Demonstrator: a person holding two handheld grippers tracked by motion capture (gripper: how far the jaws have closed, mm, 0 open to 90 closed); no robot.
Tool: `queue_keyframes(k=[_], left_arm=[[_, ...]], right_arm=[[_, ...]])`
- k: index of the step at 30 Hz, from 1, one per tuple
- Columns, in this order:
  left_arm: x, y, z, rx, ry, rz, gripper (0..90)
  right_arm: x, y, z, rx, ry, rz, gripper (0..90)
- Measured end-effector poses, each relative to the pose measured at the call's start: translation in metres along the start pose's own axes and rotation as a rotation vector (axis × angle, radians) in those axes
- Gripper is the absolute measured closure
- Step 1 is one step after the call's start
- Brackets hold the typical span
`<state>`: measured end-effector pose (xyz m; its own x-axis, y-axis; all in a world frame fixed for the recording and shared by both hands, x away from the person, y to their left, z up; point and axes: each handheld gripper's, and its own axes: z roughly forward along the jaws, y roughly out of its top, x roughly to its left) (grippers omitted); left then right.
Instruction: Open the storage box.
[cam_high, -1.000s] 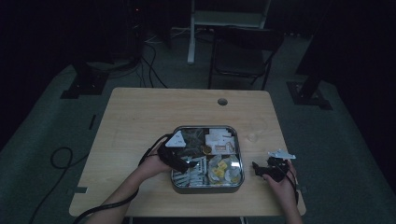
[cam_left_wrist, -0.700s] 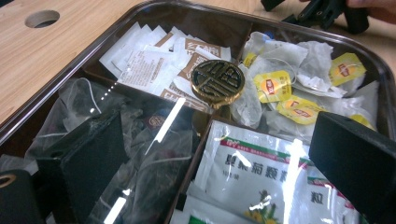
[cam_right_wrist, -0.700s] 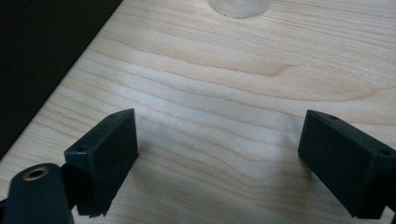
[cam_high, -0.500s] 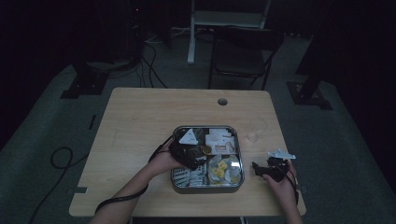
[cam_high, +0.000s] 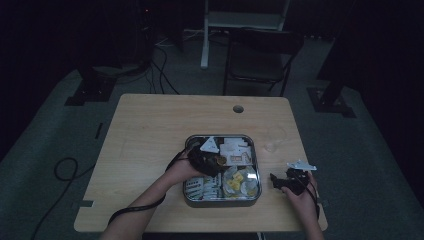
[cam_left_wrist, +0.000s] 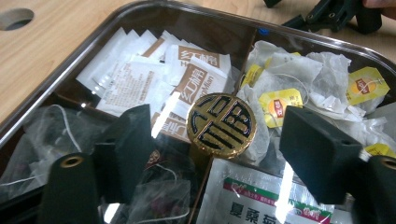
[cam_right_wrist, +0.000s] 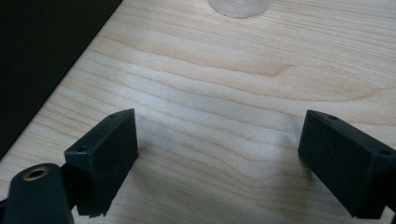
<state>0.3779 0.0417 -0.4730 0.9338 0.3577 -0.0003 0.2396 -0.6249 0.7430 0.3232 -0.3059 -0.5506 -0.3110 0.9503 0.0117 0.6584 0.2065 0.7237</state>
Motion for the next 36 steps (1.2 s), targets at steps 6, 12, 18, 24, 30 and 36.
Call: queue_keyframes(k=[6, 12, 18, 24, 30, 36], left_arm=[[0.001, 0.0, 0.005, 0.024, -0.017, 0.017, 44.9], [0.001, 0.0, 0.007, 0.013, -0.022, 0.027, 53.6], [0.0, 0.001, 0.008, 0.005, -0.01, 0.027, 59.1], [-0.002, 0.003, 0.007, 0.015, 0.009, 0.026, 59.4], [-0.001, 0.007, 0.004, 0.028, 0.018, 0.033, 59.5], [-0.001, 0.011, -0.003, 0.011, 0.017, 0.035, 59.5]], right_arm=[[0.0, 0.0, 0.0, 0.0, 0.0, -0.001, 11.4], [0.0, 0.0, 0.0, -0.001, 0.003, -0.002, 11.4], [0.0, 0.0, 0.0, 0.0, 0.003, -0.002, 11.4], [0.0, 0.0, 0.0, 0.0, 0.003, -0.003, 11.4], [0.0, 0.0, 0.0, 0.0, 0.003, -0.002, 11.4], [0.0, 0.0, 0.0, 0.0, 0.003, -0.001, 11.4]])
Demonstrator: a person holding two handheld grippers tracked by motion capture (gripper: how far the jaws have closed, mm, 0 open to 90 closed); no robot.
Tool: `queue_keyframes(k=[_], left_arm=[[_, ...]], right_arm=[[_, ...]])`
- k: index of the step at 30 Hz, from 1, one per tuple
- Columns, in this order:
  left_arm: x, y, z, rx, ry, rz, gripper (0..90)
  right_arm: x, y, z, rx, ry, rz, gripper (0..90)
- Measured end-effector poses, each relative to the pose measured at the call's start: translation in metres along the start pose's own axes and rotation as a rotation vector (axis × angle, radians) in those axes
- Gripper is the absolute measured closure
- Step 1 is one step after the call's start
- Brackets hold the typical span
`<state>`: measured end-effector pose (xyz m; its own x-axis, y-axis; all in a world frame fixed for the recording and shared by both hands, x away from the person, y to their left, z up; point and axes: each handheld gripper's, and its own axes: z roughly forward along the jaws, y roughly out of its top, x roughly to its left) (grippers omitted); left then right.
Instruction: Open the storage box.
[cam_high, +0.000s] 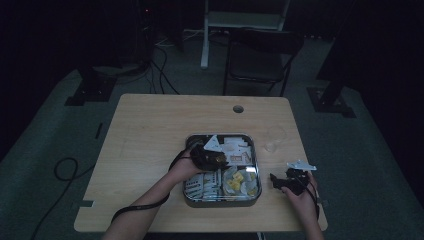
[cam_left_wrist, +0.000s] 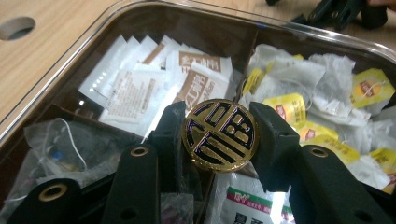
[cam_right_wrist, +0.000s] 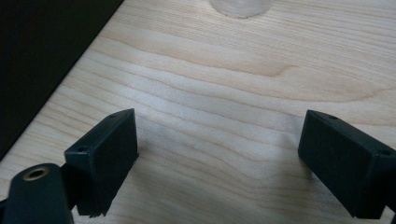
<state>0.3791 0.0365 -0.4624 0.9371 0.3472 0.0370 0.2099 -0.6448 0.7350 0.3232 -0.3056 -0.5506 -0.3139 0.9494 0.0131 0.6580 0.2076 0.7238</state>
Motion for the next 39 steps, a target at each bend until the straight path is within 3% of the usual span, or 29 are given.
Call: queue_keyframes(k=[11, 39], left_arm=[[0.009, 0.0, -0.014, -0.008, 0.027, -0.032, 59.5], [0.042, -0.029, -0.067, -0.029, 0.149, -0.122, 59.5]], right_arm=[[0.0, 0.0, 0.0, -0.001, 0.0, -0.004, 11.4], [0.0, 0.0, 0.0, -0.001, -0.001, -0.003, 11.4]])
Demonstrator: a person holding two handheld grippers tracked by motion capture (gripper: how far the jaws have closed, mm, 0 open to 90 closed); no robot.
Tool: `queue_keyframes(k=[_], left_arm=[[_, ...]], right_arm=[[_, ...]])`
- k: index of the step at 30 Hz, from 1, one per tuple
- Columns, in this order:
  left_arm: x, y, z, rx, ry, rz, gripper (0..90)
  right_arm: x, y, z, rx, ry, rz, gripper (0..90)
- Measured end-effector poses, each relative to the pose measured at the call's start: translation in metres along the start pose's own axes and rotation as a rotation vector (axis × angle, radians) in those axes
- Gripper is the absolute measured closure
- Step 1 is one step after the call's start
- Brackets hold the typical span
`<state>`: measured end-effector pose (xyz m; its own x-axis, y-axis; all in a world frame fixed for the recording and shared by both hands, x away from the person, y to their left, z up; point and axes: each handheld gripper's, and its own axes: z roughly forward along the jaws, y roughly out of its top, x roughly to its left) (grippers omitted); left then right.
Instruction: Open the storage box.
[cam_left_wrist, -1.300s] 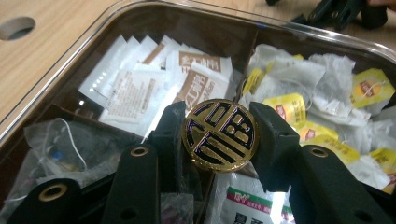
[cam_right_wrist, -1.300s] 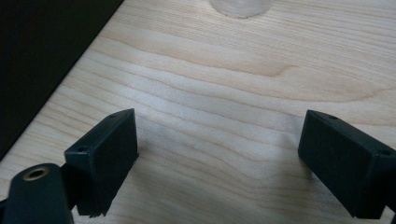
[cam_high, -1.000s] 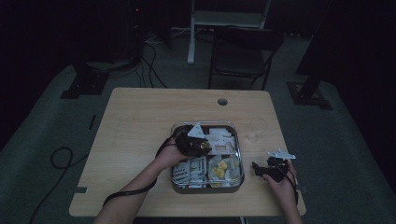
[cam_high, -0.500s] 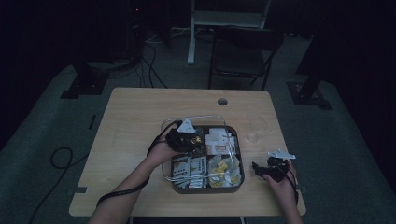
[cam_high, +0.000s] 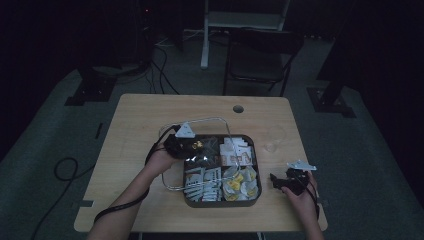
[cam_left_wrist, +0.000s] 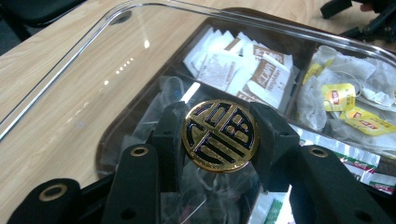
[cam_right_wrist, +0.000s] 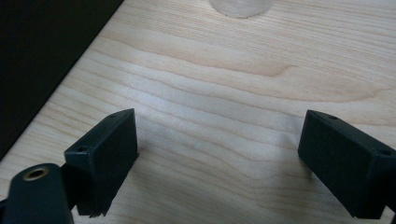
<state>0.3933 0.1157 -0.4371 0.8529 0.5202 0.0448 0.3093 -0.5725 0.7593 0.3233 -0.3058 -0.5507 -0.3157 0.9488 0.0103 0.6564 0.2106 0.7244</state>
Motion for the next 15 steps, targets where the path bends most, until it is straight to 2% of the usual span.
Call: queue_keyframes(k=[15], left_arm=[[0.029, -0.021, -0.031, -0.018, 0.087, -0.074, 59.6]], right_arm=[[0.0, 0.0, 0.0, 0.0, 0.0, 0.0, 11.4]])
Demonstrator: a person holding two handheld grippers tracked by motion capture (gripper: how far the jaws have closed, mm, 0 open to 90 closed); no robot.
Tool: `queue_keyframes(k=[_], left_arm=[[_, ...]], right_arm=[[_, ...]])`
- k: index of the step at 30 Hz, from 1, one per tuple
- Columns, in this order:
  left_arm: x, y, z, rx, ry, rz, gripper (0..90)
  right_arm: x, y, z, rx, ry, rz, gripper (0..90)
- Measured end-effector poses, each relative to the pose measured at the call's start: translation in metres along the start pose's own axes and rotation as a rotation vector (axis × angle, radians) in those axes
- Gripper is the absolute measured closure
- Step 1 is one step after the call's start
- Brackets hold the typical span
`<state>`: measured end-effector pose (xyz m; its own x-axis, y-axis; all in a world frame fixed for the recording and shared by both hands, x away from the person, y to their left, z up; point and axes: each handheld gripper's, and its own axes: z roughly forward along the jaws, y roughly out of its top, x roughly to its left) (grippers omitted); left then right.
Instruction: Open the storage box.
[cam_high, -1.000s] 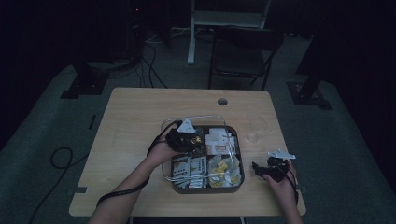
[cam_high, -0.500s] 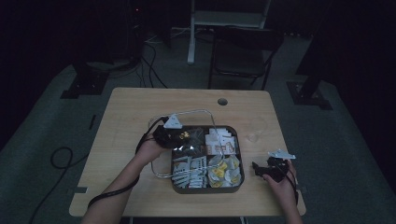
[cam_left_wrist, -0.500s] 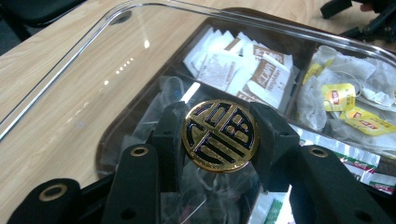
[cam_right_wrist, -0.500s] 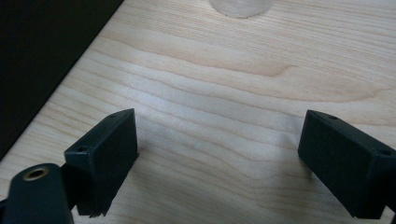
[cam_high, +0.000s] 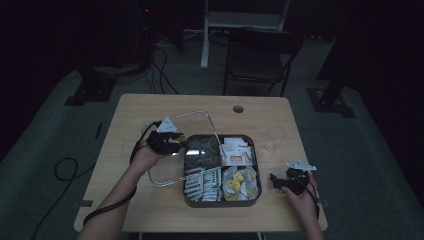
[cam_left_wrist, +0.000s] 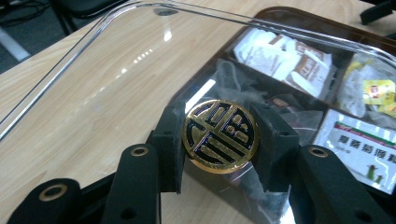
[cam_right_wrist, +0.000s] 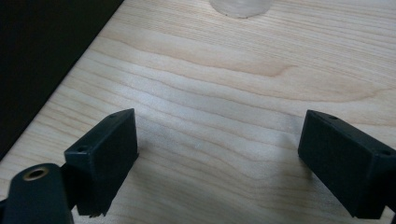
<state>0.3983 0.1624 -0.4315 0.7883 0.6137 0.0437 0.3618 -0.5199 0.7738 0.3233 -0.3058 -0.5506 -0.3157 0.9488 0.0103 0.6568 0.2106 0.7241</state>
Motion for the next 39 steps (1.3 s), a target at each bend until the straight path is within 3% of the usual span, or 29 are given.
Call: queue_keyframes(k=[17, 23, 34, 39], left_arm=[[0.033, -0.023, -0.029, -0.011, 0.094, -0.082, 59.6], [0.045, -0.035, -0.04, -0.017, 0.148, -0.115, 59.6], [0.066, -0.058, -0.054, -0.022, 0.21, -0.192, 59.6], [0.079, -0.073, -0.057, -0.037, 0.282, -0.252, 59.6]], right_arm=[[0.0, 0.0, 0.0, 0.001, 0.0, 0.002, 11.4], [0.0, 0.0, 0.0, 0.001, 0.0, 0.002, 11.3], [0.0, 0.0, 0.0, 0.001, 0.0, 0.002, 11.4], [0.0, 0.0, 0.0, 0.0, 0.0, 0.001, 11.3]])
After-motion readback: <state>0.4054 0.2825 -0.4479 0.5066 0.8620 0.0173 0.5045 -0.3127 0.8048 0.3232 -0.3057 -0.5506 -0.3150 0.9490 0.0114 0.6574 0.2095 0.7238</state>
